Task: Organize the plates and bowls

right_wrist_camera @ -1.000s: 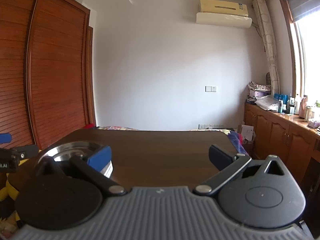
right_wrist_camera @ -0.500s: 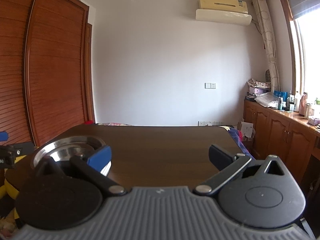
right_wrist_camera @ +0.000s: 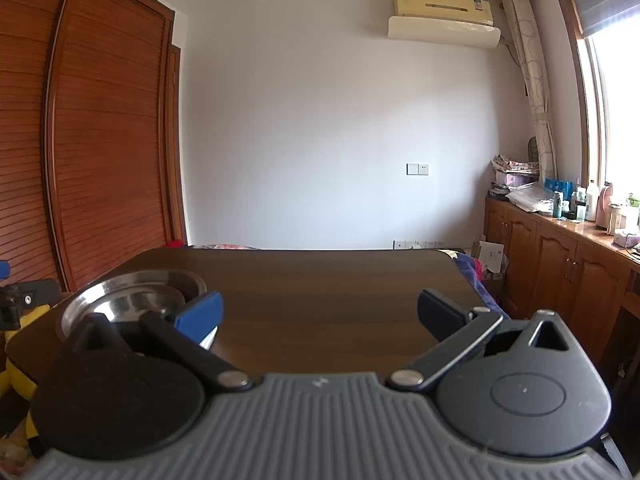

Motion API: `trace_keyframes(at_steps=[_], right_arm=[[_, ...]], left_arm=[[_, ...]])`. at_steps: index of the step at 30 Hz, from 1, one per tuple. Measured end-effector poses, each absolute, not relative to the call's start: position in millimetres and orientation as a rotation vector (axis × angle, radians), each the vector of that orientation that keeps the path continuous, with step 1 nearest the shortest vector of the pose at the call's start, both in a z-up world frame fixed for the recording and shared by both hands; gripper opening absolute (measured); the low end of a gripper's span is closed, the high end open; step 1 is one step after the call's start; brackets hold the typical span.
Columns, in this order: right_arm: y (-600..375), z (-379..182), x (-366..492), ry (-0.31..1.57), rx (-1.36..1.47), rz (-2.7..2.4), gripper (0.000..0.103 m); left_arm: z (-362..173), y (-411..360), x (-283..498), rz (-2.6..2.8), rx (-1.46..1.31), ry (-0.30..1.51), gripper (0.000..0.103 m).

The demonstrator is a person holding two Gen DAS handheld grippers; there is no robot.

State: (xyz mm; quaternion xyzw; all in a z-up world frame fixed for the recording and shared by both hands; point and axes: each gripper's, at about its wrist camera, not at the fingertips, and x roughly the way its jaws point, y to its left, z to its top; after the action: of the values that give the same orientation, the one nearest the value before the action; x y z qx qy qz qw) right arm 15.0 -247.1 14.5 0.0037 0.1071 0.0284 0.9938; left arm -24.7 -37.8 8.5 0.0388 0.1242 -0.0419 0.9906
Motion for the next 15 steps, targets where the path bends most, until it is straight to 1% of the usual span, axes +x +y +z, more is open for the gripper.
trace_keyframes(at_steps=[15], right_arm=[[-249.4,12.9,16.3,0.222,0.016,0.052,0.103]], left_arm=[[8.8,-40.6,-23.2,-0.088,0.094,0.250,0.103]])
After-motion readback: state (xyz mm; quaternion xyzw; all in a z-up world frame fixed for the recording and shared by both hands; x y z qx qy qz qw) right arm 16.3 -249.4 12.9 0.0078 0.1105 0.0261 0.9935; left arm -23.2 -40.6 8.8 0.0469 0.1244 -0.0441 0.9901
